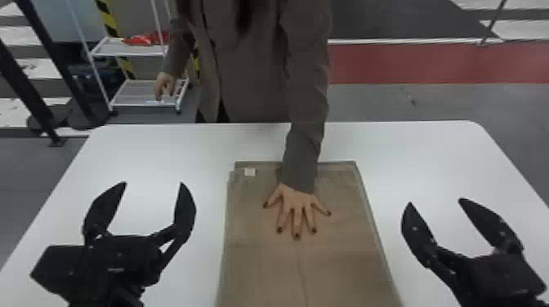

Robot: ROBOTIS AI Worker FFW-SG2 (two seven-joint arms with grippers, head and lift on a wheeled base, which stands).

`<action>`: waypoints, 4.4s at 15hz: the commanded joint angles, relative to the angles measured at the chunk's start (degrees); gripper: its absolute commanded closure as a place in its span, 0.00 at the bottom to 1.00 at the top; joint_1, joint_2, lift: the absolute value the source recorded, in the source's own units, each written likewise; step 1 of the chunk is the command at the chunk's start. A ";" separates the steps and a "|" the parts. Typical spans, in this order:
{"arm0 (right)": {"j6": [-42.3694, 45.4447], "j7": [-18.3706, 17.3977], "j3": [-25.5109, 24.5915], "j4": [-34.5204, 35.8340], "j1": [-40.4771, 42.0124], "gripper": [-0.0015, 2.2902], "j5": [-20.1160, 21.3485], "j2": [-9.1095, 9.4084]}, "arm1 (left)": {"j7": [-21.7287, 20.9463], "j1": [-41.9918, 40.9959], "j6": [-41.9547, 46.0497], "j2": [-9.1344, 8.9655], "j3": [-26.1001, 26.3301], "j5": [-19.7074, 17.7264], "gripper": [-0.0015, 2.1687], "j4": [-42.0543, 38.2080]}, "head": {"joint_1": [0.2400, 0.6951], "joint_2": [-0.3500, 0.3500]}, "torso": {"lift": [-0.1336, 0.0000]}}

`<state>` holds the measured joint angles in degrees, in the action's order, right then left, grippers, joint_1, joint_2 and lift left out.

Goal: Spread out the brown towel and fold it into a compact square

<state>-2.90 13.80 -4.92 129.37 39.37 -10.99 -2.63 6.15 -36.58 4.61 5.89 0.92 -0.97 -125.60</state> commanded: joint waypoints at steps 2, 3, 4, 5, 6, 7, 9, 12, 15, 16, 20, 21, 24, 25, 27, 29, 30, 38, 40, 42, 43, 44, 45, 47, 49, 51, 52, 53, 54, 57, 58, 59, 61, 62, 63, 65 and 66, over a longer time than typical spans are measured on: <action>0.13 0.00 0.00 0.00 0.00 0.04 0.00 -0.01 | -0.26 0.02 0.00 0.00 0.13 0.00 0.03 0.35 | 1.00 0.55 | 0.10; 0.13 0.00 0.08 0.00 0.00 0.04 0.00 -0.01 | -0.26 0.10 0.00 0.00 0.13 0.00 0.03 0.35 | 1.00 0.55 | 0.10; 0.13 0.00 0.08 0.00 -0.09 0.04 0.00 -0.01 | -0.44 0.10 0.00 0.00 0.22 0.00 0.03 0.35 | 1.00 0.55 | 0.10; 0.13 0.00 0.00 -0.09 -0.09 0.04 0.00 -0.01 | -0.97 0.28 0.00 0.09 0.22 0.00 0.04 0.62 | 1.00 0.55 | 0.10; 0.13 0.00 0.08 -0.09 -0.17 0.04 0.00 -0.01 | -2.29 0.98 -0.18 0.00 0.22 -0.27 0.05 1.76 | 1.00 0.55 | 0.10; 0.13 0.00 0.08 -0.26 -0.35 0.04 0.00 -0.01 | -3.34 2.21 0.00 0.09 0.48 -0.62 0.08 3.34 | 1.00 0.54 | 0.10; -0.40 0.00 0.52 -0.88 -1.14 0.04 0.35 -0.27 | -6.59 6.43 -1.05 0.09 0.83 -2.02 0.12 8.17 | 1.00 0.53 | 0.10; -1.45 0.00 1.49 -1.85 -2.64 0.04 0.44 -1.42 | -13.27 15.75 -19.16 0.18 0.22 -7.56 0.12 12.31 | 1.00 0.50 | 0.10; -1.81 0.00 2.10 -2.81 -3.43 0.04 0.26 -2.12 | -15.56 24.63 -21.80 0.09 1.10 -8.09 0.14 20.04 | 1.00 0.49 | 0.10; -1.81 0.00 2.46 -3.43 -3.87 0.04 0.09 -2.65 | -15.82 26.03 -21.80 0.18 1.27 -7.82 0.16 21.36 | 1.00 0.48 | 0.10; -2.16 -0.09 3.07 -5.71 -5.89 0.04 -0.61 -3.96 | -19.16 30.69 -29.18 0.09 0.57 -8.18 0.21 26.90 | 1.00 0.48 | 0.10; -2.16 0.00 3.34 -6.33 -6.24 0.04 -0.70 -3.96 | -20.04 31.04 -29.53 0.09 0.48 -8.70 0.21 27.51 | 1.00 0.48 | 0.10; -2.16 -0.09 4.13 -7.12 -7.12 0.04 -0.44 -3.96 | -22.15 31.39 -31.29 0.09 0.66 -10.90 0.21 28.48 | 1.00 0.48 | 0.10; -2.16 -0.09 4.30 -7.21 -7.21 0.04 -0.35 -3.96 | -22.15 31.39 -31.29 0.09 0.92 -10.81 0.21 28.83 | 1.00 0.47 | 0.10; -2.51 -0.09 4.39 -7.56 -7.56 0.04 -0.35 -3.96 | -22.32 31.92 -31.29 0.09 1.19 -10.72 0.21 30.15 | 1.00 0.47 | 0.10; -3.21 -0.09 4.30 -8.00 -8.00 0.04 -0.53 -4.14 | -22.59 32.89 -31.29 0.09 1.27 -10.64 0.21 31.90 | 1.00 0.47 | 0.10; -3.39 -0.09 4.30 -8.00 -8.17 0.04 -0.61 -4.40 | -22.76 33.24 -31.29 0.09 1.36 -10.55 0.21 32.52 | 1.00 0.47 | 0.10; -4.97 -0.17 4.39 -9.05 -9.58 0.04 -1.23 -4.32 | -21.88 33.24 -30.94 0.09 1.27 -10.02 0.50 32.26 | 1.00 0.47 | 0.10; -5.14 -0.17 4.39 -9.40 -9.84 0.04 -1.23 -4.32 | -21.01 32.36 -30.94 0.27 1.36 -10.02 0.50 30.76 | 1.00 0.47 | 0.10; -5.14 -0.17 4.39 -9.14 -9.75 0.04 -1.23 -4.32 | -21.01 29.99 -30.94 0.27 1.62 -10.02 0.50 25.84 | 1.00 0.48 | 0.10; -5.50 -0.17 4.39 -8.88 -9.75 0.04 -1.32 -4.32 | -21.01 28.40 -31.11 0.35 2.24 -10.02 0.50 22.50 | 1.00 0.47 | 0.10; -5.67 -0.26 4.39 -8.61 -9.67 0.04 -1.32 -4.32 | -21.01 26.56 -31.46 0.35 2.86 -10.02 0.50 18.81 | 1.00 0.47 | 0.10; -6.02 -0.61 4.39 -8.17 -9.49 0.04 -1.32 -4.32 | -21.09 24.89 -32.52 0.44 3.56 -10.02 0.50 15.21 | 1.00 0.46 | 0.10; -5.50 -1.40 4.13 -8.00 -9.40 0.04 -1.49 -4.49 | -21.53 21.20 -33.22 0.79 5.84 -8.79 0.50 8.35 | 1.00 0.43 | 0.10; -4.44 -2.11 2.63 -8.00 -8.88 0.04 -2.46 -4.49 | -21.88 18.56 -33.40 0.88 8.66 -4.75 0.50 4.75 | 1.00 0.36 | 0.10; -4.27 -2.90 0.52 -8.00 -8.44 0.04 -4.22 -4.58 | -22.50 15.84 -33.40 1.67 12.00 -3.08 0.50 2.64 | 1.00 0.31 | 0.10; -4.62 -4.48 -0.27 -8.00 -8.35 0.04 -5.18 -4.58 | -22.68 15.22 -33.40 2.37 14.02 -2.02 0.50 2.29 | 1.00 0.28 | 0.10; -4.97 -6.06 -0.97 -8.00 -8.17 0.04 -6.24 -4.58 | -22.59 14.78 -33.40 2.64 16.13 -0.62 0.49 2.55 | 1.00 0.24 | 0.10; -5.32 -7.29 -1.32 -8.00 -8.08 0.04 -6.59 -4.58 | -22.41 14.34 -33.57 2.73 17.44 0.35 0.35 3.16 | 1.00 0.19 | 0.10; -5.85 -8.87 -1.50 -8.44 -8.08 0.04 -6.68 -4.58 | -22.94 12.94 -33.57 2.99 19.82 1.14 0.08 5.36 | 1.00 0.04 | 0.10; -5.85 -9.05 -1.50 -8.61 -8.08 0.04 -6.94 -4.58 | -23.29 12.58 -33.57 3.43 20.35 1.14 0.07 5.45 | 1.00 0.02 | 0.10; -5.67 -9.05 -1.50 -8.70 -8.08 0.04 -7.29 -4.58 | -23.12 12.23 -33.57 3.96 20.43 1.14 0.07 5.36 | 1.00 0.00 | 0.10; -5.85 -9.05 -1.50 -8.70 -8.08 0.04 -7.38 -4.58 | -22.68 11.27 -32.87 4.04 17.97 0.97 0.07 4.48 | 1.00 0.00 | 0.10; -6.02 -9.05 -1.50 -8.70 -8.08 0.04 -7.47 -4.58 | -22.59 10.39 -32.17 4.04 15.95 0.53 0.07 3.52 | 1.00 0.00 | 0.10; -6.38 -8.87 -1.41 -8.79 -8.08 0.04 -7.47 -4.49 | -22.50 9.68 -31.11 3.96 13.49 -0.44 0.07 2.64 | 1.00 0.00 | 0.10; -7.25 -7.47 -0.71 -9.05 -8.08 0.04 -7.47 -4.49 | -21.01 8.72 -26.37 3.87 8.57 -3.78 0.07 2.11 | 1.00 0.05 | 0.10; -7.08 -5.01 -0.27 -9.58 -8.17 0.04 -7.38 -4.40 | -18.46 8.28 -22.15 3.78 6.81 -5.19 0.07 2.20 | 1.00 0.12 | 0.10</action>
<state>-9.95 7.05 -5.79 120.32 31.29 -18.47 -7.12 -14.08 -27.59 -22.95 9.77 10.91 -3.88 -123.31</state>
